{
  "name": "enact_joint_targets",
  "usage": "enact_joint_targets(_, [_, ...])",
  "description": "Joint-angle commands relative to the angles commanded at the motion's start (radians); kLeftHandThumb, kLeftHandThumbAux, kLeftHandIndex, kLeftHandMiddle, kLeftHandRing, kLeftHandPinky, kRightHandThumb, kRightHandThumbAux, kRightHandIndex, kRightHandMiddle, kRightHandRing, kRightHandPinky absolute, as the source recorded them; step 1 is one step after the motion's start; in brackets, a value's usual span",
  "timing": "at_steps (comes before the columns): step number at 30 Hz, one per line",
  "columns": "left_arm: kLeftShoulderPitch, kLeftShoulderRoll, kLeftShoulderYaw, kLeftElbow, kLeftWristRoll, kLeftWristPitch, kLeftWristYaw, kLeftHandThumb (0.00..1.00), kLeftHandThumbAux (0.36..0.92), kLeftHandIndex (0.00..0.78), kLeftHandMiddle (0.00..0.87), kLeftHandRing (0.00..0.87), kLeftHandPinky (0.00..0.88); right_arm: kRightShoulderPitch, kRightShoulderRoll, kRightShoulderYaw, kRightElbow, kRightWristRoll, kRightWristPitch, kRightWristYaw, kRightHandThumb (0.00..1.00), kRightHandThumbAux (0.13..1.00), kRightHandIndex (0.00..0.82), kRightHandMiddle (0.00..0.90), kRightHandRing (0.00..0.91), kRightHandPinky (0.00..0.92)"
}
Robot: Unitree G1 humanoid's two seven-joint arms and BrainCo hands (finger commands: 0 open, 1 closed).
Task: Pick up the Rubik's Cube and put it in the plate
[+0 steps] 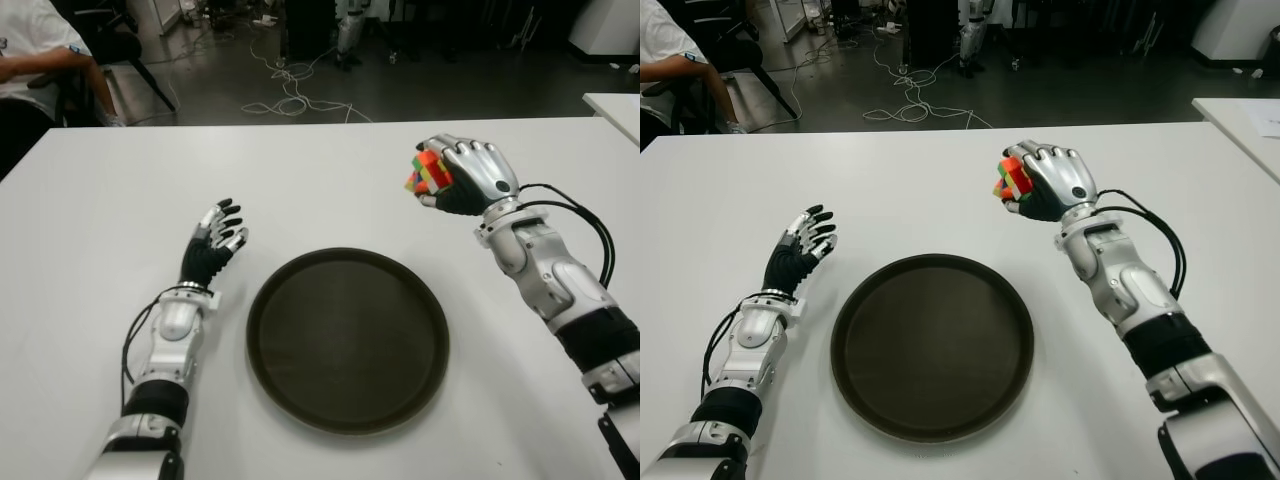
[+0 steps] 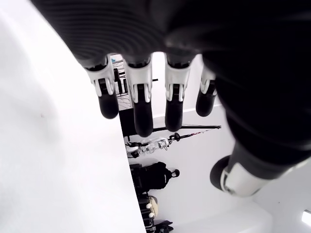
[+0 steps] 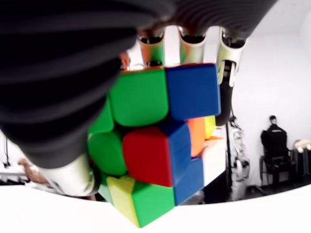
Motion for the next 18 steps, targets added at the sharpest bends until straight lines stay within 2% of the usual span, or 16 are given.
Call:
enact_joint_targets(11, [-0.003,-0.005,0.002,-0.002,-0.001,0.015,0.006,0.058,0.661,0.124,0.178,0.154,0.102,0.037,0.010,-0.031,-0.066,0.000,-0.013,0.005,0.695,0.728,0.423,0.553,0.559,0.486])
enact_joint_targets(13, [-0.002,-0.005,0.003,-0.004,-0.003,0.016,0.003,0.066,0.671,0.125,0.181,0.157,0.109,0.059,0.022,-0.017,-0.083,-0.004,-0.027,0.006,0.695,0.727,0.423,0.555,0.560,0.483])
enact_joint_targets(16, [-0.003,-0.007,0.005,-0.004,-0.005,0.017,0.002,0.072,0.683,0.123,0.182,0.159,0.117,0.115,0.056,0.042,-0.109,-0.025,-0.061,0.004,0.695,0.727,0.423,0.555,0.561,0.482])
enact_joint_targets(18, [-0.003,-0.007,0.005,-0.003,-0.006,0.016,0.002,0.071,0.688,0.122,0.181,0.159,0.118,0.140,0.064,0.064,-0.121,-0.030,-0.084,0.009,0.695,0.726,0.423,0.555,0.561,0.483])
